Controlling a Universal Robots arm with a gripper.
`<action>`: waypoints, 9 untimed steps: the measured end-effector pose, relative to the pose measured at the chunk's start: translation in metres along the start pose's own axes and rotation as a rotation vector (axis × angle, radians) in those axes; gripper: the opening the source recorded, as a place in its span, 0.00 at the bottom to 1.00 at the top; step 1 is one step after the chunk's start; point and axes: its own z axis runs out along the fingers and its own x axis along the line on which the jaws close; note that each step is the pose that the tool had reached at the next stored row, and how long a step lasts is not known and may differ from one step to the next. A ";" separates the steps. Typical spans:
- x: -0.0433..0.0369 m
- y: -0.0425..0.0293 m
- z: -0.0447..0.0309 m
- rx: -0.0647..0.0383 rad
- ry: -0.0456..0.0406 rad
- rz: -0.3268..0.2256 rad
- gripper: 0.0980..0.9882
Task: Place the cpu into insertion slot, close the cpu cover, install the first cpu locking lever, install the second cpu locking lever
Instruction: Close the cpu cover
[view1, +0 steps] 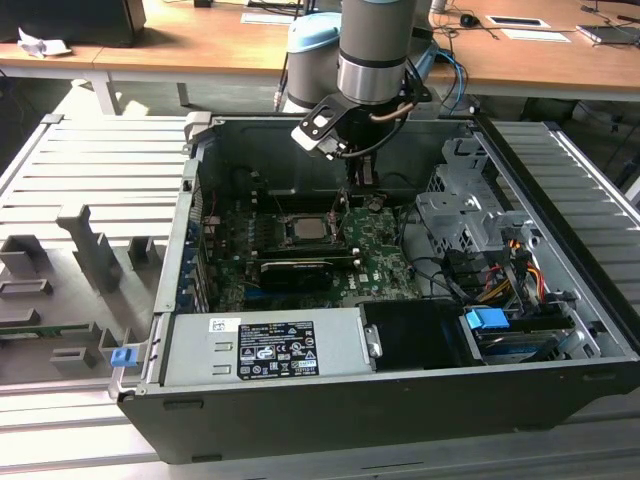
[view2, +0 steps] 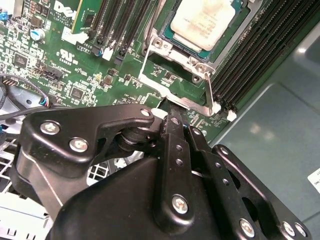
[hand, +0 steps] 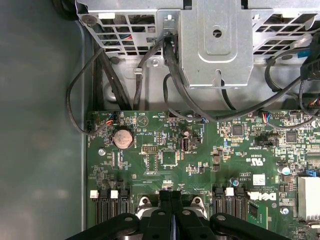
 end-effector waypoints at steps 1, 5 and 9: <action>0.0000 -0.0001 0.0000 0.000 0.0000 0.000 0.01; 0.0000 -0.0008 0.0000 0.000 0.0000 0.000 0.01; 0.0000 -0.0023 -0.0001 0.000 0.0000 0.000 0.01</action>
